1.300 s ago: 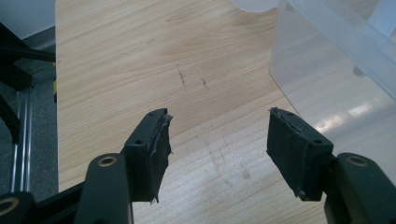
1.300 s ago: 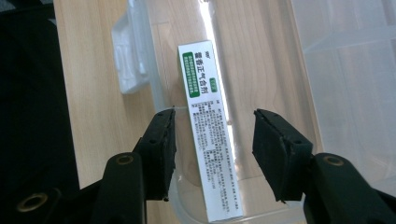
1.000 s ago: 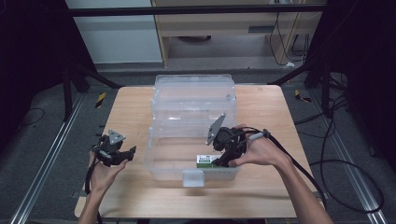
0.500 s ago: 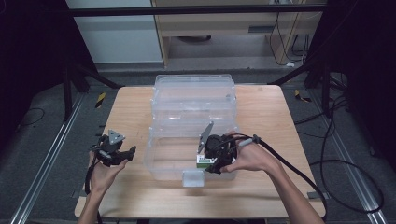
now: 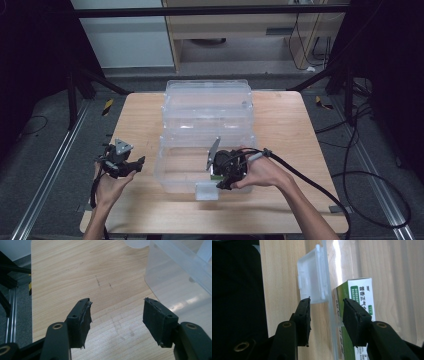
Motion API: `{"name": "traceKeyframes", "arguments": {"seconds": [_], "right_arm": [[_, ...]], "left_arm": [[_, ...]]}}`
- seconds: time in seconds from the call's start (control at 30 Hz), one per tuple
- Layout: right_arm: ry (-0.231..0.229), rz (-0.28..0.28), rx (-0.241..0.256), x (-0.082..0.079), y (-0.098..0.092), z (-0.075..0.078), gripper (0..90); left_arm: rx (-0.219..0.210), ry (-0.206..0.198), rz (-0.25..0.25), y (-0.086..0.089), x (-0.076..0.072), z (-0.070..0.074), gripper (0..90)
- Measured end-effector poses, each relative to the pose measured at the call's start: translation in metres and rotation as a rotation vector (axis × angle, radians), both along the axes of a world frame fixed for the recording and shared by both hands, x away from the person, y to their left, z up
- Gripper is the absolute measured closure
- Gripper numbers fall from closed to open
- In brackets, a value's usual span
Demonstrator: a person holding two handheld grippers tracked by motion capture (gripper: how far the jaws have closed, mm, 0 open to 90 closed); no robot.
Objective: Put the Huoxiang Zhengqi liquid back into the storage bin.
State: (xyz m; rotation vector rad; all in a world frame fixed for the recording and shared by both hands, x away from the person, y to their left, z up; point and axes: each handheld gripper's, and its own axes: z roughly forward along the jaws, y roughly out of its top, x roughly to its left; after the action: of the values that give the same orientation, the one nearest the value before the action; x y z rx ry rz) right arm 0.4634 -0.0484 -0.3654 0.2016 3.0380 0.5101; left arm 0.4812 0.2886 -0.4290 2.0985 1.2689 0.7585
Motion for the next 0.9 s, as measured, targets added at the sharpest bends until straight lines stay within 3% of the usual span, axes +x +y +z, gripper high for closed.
{"name": "traceKeyframes", "arguments": {"seconds": [0.3, 0.9], "right_arm": [[0.007, 0.024, -0.016, 0.002, 0.005, -0.011, 62.1], [0.046, 0.019, -0.06, 0.009, 0.01, -0.029, 64.2]], "left_arm": [[-0.006, 0.0, -0.003, 0.001, 0.0, 0.0, 38.9], [-0.01, -0.016, 0.001, 0.003, -0.001, 0.004, 38.9]]}}
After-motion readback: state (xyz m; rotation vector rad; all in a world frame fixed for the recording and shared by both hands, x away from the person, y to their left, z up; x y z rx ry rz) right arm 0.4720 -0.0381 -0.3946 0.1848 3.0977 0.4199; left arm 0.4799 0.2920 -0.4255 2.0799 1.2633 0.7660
